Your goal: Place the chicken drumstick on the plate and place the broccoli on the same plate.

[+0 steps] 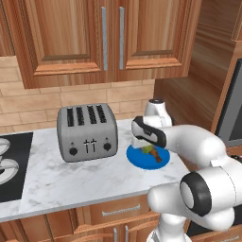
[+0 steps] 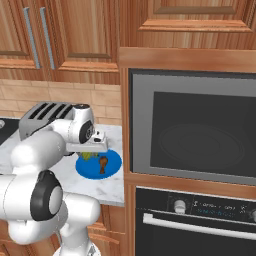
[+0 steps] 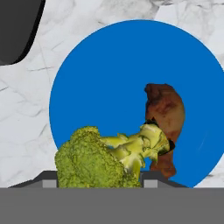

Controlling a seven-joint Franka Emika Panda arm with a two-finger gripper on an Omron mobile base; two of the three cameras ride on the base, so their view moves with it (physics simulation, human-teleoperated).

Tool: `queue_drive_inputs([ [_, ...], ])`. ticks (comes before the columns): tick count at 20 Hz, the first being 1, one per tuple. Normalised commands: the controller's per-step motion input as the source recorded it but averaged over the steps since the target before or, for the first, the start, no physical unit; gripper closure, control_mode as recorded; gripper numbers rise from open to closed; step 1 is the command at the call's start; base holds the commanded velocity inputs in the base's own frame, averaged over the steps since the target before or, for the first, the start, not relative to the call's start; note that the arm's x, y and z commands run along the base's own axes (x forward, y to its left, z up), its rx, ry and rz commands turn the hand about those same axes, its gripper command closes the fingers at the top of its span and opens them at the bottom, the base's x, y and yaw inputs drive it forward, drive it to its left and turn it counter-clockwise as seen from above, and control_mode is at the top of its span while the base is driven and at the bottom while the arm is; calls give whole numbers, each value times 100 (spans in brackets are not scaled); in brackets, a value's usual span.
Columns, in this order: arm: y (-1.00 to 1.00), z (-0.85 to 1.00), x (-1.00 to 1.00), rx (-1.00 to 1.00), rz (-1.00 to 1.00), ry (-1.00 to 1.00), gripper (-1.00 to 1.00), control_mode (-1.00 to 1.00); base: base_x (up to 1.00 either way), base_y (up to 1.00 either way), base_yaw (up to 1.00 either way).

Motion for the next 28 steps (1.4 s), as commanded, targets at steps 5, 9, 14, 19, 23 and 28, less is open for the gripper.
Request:
queue_drive_inputs([
  [5,3,-32,16,0,4,3,100,-100,0,0,0],
  [9,0,-24,8,0,4,3,100,-100,0,0,0],
  [14,4,-18,0,0,3,4,100,-100,0,0,0],
  [19,5,-17,0,0,2,4,100,-100,0,0,0],
  [23,6,-13,0,0,2,4,100,-100,0,0,0],
  [28,0,-4,0,0,1,0,100,-100,0,0,0],
])
